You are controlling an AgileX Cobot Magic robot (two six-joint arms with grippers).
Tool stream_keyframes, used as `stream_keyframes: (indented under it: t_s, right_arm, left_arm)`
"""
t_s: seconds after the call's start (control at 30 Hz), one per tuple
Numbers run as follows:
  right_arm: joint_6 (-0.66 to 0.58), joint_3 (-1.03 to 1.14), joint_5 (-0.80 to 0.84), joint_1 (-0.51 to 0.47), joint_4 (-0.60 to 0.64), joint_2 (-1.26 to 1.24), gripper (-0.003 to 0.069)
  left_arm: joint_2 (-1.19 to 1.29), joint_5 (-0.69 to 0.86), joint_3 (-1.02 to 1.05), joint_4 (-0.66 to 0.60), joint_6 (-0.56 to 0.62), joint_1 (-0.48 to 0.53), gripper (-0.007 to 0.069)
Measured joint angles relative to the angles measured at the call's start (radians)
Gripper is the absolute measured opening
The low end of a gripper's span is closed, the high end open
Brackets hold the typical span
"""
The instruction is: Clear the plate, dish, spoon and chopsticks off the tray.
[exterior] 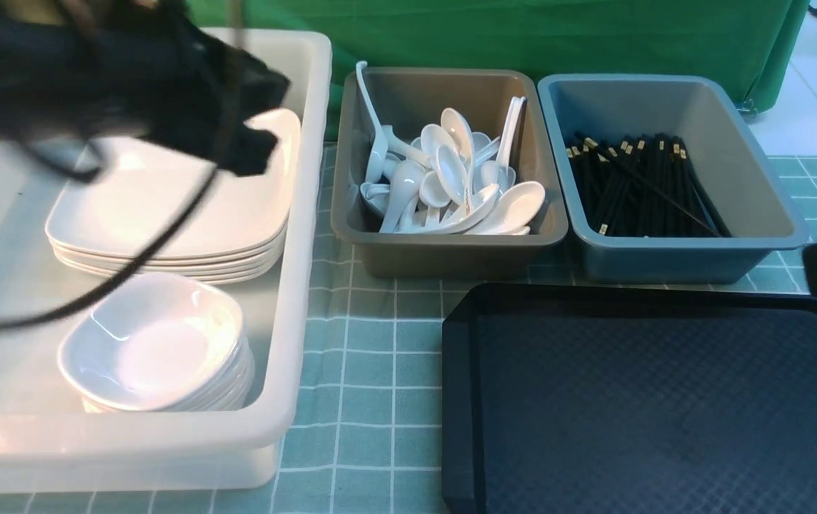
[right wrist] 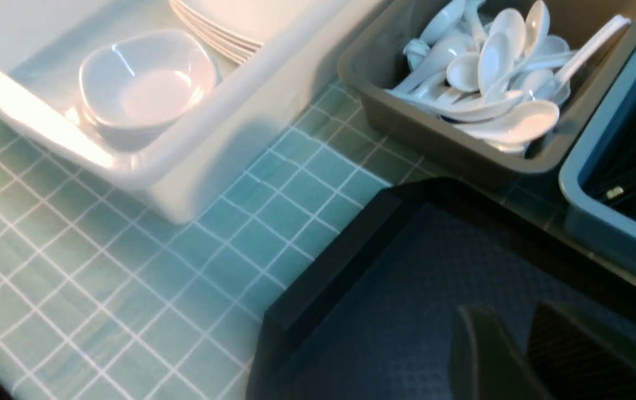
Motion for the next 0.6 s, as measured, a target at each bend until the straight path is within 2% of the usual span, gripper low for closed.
stream_keyframes:
  t_s: [0.07, 0.2, 0.4, 0.6]
  right_arm:
    - [0.009, 0.032, 0.012, 0.000, -0.004, -0.033, 0.0088]
    - [0.060, 0.102, 0.000, 0.000, -0.017, -0.078, 0.0026]
    - [0.141, 0.206, -0.046, 0.000, -0.029, -0.095, 0.0022]
    - [0.157, 0.239, -0.063, 0.000, -0.029, -0.096, 0.0025]
  left_arm:
    - [-0.176, -0.062, 0.128, -0.084, 0.028, -0.014, 0.0015]
    - [-0.384, -0.169, 0.327, -0.164, 0.036, -0.019, 0.0007]
    - [-0.588, -0.315, 0.644, -0.182, 0.040, -0.019, 0.0008]
    - [-0.629, -0.401, 0.812, -0.181, 0.043, -0.019, 0.0010]
